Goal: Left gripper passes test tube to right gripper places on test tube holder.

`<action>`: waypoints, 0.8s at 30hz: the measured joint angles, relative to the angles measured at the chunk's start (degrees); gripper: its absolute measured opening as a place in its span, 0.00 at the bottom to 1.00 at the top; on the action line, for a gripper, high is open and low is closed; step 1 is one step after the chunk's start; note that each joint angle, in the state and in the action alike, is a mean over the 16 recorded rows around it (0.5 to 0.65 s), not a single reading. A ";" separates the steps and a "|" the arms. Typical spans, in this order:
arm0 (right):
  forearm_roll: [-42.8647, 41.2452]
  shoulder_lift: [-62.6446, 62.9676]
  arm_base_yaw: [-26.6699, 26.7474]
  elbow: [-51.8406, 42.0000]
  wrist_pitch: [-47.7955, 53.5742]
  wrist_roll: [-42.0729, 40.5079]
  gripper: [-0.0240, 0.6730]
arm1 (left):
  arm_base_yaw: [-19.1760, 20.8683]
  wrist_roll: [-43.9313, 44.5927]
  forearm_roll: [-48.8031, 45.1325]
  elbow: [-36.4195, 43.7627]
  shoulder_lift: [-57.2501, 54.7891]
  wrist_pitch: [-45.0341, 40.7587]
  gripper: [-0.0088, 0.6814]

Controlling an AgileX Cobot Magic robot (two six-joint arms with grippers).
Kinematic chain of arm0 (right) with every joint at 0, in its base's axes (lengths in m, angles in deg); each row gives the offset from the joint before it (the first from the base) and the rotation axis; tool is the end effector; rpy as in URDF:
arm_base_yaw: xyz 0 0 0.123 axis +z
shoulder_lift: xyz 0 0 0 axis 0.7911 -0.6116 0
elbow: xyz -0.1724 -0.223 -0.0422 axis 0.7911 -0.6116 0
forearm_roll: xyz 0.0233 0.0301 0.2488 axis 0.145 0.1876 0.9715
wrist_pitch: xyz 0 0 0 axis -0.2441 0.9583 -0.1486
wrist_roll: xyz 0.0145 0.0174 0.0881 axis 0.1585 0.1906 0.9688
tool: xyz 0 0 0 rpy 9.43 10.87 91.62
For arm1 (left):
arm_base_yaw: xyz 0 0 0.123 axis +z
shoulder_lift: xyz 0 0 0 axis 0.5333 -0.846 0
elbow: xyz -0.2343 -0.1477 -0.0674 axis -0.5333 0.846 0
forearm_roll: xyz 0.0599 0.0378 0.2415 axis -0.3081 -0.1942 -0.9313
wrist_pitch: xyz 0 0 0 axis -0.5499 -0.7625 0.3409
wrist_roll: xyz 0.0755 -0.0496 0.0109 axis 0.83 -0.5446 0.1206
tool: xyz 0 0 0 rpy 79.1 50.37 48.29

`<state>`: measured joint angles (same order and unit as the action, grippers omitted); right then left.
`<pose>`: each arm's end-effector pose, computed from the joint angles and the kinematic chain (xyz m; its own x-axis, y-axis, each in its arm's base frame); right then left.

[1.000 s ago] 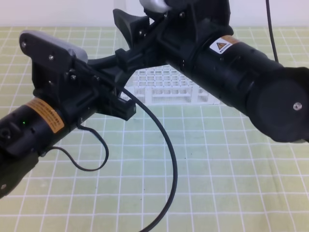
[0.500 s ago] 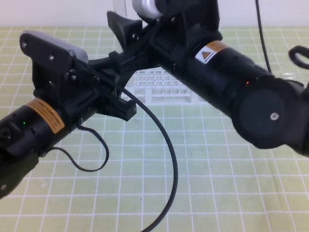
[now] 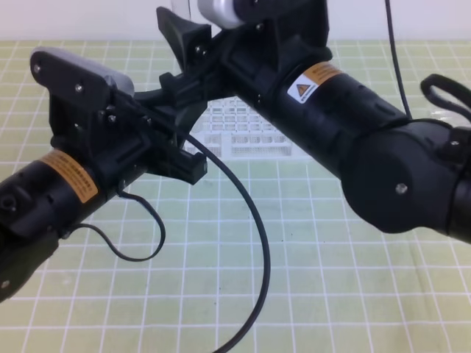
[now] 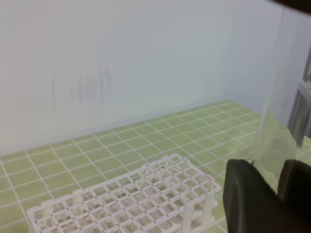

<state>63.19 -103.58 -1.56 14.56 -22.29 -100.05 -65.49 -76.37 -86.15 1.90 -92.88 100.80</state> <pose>0.2409 0.2730 0.3840 0.0756 0.0956 -0.9925 -0.6705 0.7417 0.0204 0.2208 -0.1586 0.3105 -0.0391 -0.0165 -0.9991 0.6488 0.7601 -0.0379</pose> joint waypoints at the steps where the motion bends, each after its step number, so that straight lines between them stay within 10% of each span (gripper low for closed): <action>1: -0.22 -0.17 0.00 0.12 -0.03 0.13 0.57 | 0.00 0.00 -0.01 0.00 0.00 -0.06 0.11; 24: -1.21 -1.82 0.00 1.47 0.92 0.75 0.45 | 0.02 -0.01 -0.32 0.00 0.05 0.01 0.04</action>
<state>61.98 -105.40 -1.56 16.03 -21.37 -99.30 -65.47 -76.38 -86.47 1.90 -92.83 100.81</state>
